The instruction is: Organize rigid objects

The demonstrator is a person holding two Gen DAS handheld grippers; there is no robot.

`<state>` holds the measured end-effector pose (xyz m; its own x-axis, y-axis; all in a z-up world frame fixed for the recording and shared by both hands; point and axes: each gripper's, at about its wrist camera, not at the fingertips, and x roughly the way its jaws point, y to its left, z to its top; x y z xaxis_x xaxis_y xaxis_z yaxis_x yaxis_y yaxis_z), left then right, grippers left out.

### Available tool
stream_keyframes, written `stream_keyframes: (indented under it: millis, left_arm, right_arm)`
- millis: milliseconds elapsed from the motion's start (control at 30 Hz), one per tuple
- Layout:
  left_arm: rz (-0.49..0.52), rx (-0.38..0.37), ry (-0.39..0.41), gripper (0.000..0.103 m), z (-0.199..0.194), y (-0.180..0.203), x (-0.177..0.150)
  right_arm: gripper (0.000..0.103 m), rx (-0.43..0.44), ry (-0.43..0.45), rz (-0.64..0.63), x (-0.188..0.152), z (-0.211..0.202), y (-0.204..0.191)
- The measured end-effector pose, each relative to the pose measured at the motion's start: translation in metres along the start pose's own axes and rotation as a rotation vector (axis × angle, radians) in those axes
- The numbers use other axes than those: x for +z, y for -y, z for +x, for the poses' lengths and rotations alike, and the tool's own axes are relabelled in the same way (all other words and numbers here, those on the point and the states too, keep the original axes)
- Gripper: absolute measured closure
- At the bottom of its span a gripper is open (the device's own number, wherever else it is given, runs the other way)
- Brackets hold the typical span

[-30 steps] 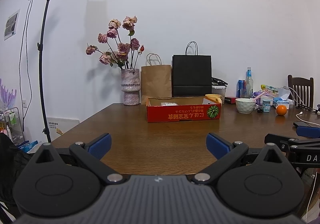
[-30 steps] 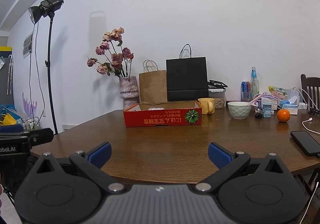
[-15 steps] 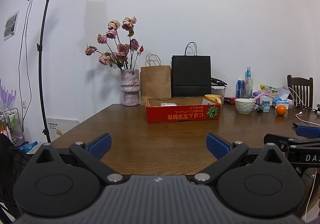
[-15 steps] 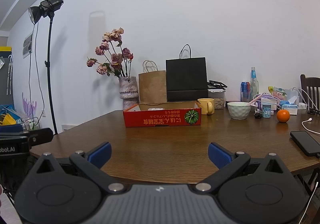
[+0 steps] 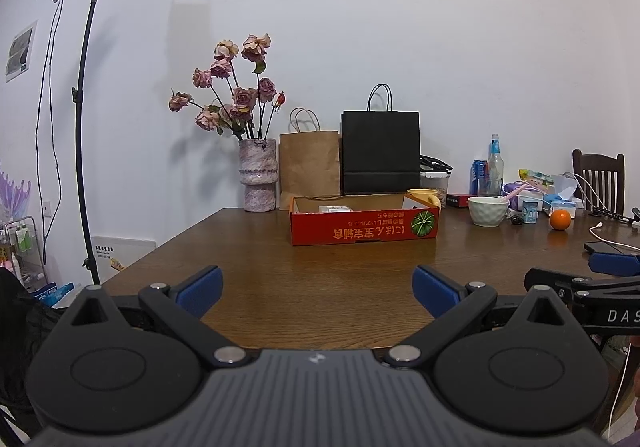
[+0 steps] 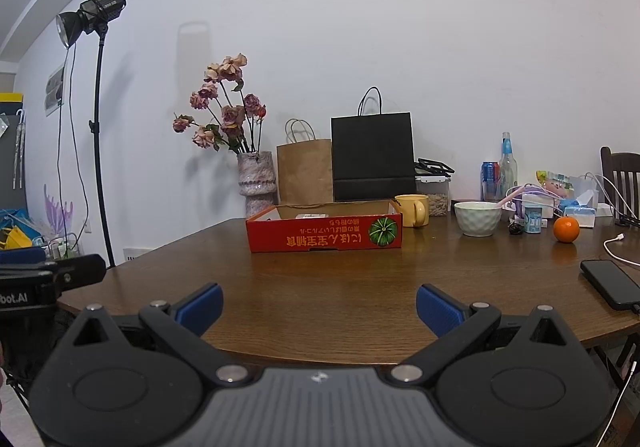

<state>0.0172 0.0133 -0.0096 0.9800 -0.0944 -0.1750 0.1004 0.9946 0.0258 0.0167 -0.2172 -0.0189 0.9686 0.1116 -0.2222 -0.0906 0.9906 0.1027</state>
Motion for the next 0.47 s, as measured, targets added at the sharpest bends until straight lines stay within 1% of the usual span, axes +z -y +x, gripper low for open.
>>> stream_keyframes:
  millis: [467]
  left_arm:
    - [0.001, -0.007, 0.005, 0.000, -0.0003, -0.0028, -0.0018]
  right_arm:
    - [0.000, -0.007, -0.002, 0.001, -0.0022, -0.0006, -0.0041]
